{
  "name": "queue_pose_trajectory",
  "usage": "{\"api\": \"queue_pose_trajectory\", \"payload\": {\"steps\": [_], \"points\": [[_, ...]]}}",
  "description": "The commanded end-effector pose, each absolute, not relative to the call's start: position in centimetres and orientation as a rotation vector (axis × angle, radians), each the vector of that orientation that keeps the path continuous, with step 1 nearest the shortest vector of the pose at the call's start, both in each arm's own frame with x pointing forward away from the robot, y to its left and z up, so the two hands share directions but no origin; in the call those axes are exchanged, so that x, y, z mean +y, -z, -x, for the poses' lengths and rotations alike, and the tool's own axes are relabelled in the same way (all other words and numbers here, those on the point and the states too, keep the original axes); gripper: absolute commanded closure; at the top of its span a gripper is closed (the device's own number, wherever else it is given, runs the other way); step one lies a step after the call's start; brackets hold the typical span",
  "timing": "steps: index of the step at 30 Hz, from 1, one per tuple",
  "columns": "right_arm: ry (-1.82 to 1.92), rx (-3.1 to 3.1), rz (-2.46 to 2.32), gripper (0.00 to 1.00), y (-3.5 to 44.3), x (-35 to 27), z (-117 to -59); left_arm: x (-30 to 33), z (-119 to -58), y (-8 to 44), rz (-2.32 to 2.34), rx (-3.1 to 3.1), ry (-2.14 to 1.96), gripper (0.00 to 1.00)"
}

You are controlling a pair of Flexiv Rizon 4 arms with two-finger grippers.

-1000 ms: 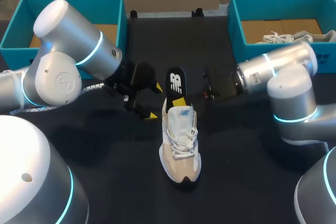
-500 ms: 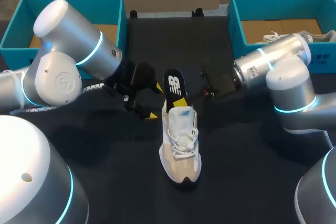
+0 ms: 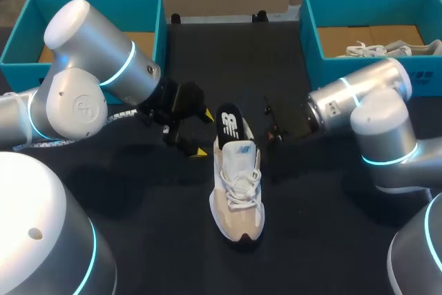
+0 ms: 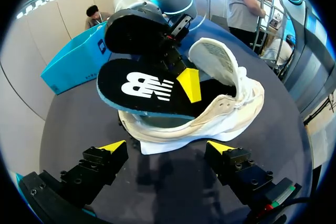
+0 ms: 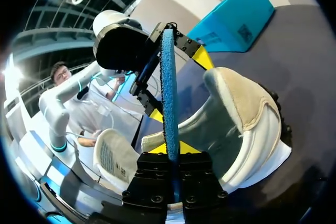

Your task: Take the shoe out of the shoebox, open the shoe tongue, remove and reinsert the insole, then place the shoe into the shoebox

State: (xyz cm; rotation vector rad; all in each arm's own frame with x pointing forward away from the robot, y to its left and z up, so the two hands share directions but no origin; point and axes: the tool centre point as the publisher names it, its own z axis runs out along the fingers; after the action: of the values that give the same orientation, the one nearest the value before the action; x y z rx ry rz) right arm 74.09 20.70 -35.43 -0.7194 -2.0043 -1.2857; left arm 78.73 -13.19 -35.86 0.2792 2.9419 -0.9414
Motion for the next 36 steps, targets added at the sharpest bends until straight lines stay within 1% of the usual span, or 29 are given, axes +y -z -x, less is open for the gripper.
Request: {"api": "queue_pose_trajectory", "payload": {"steps": [1,3,4,8,12,16,19,20,22,36], "points": [[1.29,-2.036,0.731,0.8,34.5,20.5,-74.0,-13.2,-78.8,35.9,-0.28,2.944,0.938,0.0],[1.292,-2.056,0.727,0.71,34.1,20.3,-74.4,-13.2,-78.8,35.9,-0.28,2.944,0.938,0.0],[1.297,-2.062,0.724,0.69,33.9,20.3,-74.6,-13.2,-78.8,35.9,-0.28,2.944,0.938,0.0],[1.302,-2.086,0.711,0.68,33.5,20.2,-75.4,-13.2,-78.8,35.9,-0.28,2.944,0.938,0.0],[1.302,-2.102,0.694,0.71,33.3,20.2,-76.4,-13.2,-78.8,35.9,-0.28,2.944,0.938,0.0],[1.284,-2.103,0.67,0.79,33.5,20.5,-77.1,-13.2,-78.8,35.9,-0.28,2.944,0.938,0.0],[1.267,-2.098,0.662,0.83,33.8,20.6,-77.2,-13.2,-78.8,35.9,-0.28,2.944,0.938,0.0],[1.253,-2.099,0.663,0.9,33.9,20.7,-77.3,-13.2,-78.8,35.9,-0.28,2.944,0.938,0.0],[1.239,-2.102,0.674,1.0,34.1,20.7,-77.1,-13.2,-78.8,35.9,-0.28,2.944,0.938,0.0],[1.151,-2.082,0.77,1.0,35.3,19.9,-73.9,-13.2,-78.8,35.9,-0.28,2.944,0.938,0.0]]}}
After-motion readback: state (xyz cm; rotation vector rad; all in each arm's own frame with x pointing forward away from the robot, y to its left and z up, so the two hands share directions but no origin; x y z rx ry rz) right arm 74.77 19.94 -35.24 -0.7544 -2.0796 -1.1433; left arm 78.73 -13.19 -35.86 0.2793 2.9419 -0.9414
